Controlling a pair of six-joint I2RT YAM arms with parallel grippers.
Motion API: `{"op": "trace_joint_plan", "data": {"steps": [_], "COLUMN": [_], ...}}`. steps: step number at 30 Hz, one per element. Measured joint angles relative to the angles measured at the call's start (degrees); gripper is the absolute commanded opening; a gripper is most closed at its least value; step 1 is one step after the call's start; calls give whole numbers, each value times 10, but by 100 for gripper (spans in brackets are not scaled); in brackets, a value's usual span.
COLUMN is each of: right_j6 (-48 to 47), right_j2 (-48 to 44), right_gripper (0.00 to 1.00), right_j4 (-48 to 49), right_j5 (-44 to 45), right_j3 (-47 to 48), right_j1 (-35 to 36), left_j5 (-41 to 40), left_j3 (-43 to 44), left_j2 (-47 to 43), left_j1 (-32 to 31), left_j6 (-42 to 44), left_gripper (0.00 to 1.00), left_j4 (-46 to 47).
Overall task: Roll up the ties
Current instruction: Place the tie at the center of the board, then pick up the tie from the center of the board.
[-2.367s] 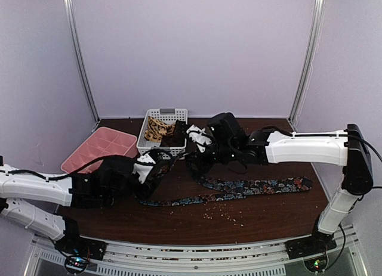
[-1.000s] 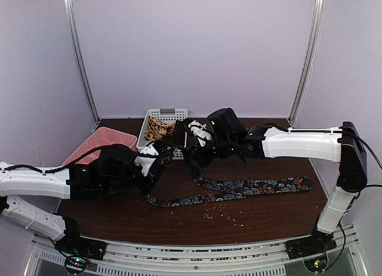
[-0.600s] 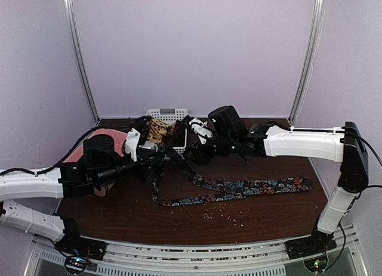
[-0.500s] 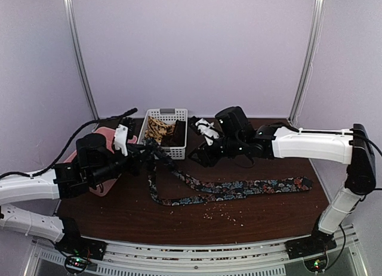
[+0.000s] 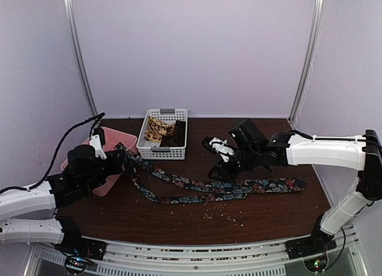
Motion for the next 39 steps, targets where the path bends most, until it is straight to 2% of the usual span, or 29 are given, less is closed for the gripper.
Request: {"op": "trace_joint_plan", "data": {"steps": [5, 6, 8, 10, 13, 15, 17, 21, 24, 27, 29, 34, 39], "right_j6": [1, 2, 1, 2, 5, 13, 24, 49, 66, 83, 94, 118, 126], "right_j2": [0, 0, 0, 0, -5, -19, -44, -101, -135, -159, -168, -188, -204], "right_gripper": [22, 21, 20, 20, 21, 25, 28, 30, 31, 31, 31, 31, 32], "right_j4": [-36, -44, -59, -76, -88, -92, -95, -91, -82, -72, -63, -54, -48], "right_j5": [2, 4, 9, 17, 21, 21, 20, 3, -15, -42, -61, -94, -113], "right_j3": [-6, -6, -6, -6, -12, -26, -43, -80, -104, -128, -142, -166, -172], "right_j1": [1, 1, 1, 0, -9, -25, -51, -107, -144, -181, -207, -263, -292], "left_j5": [-17, -20, -26, -35, -45, -47, -41, -12, 73, 187, 238, 318, 360], "left_j3": [2, 2, 3, 5, 13, 20, 33, 83, 146, 231, 290, 411, 579], "left_j2": [35, 41, 47, 45, 27, -1, -31, -53, -13, 90, 178, 361, 539], "left_j1": [11, 17, 26, 31, 40, 60, 93, 123, 123, 116, 87, -12, -88], "left_j6": [-67, -80, -104, -120, -134, -133, -119, -37, 60, 150, 209, 317, 393], "left_gripper": [0, 3, 25, 41, 54, 63, 68, 67, 62, 60, 60, 60, 60], "left_j4": [-69, -87, -128, -164, -218, -253, -285, -325, -323, -315, -305, -311, -350]}}
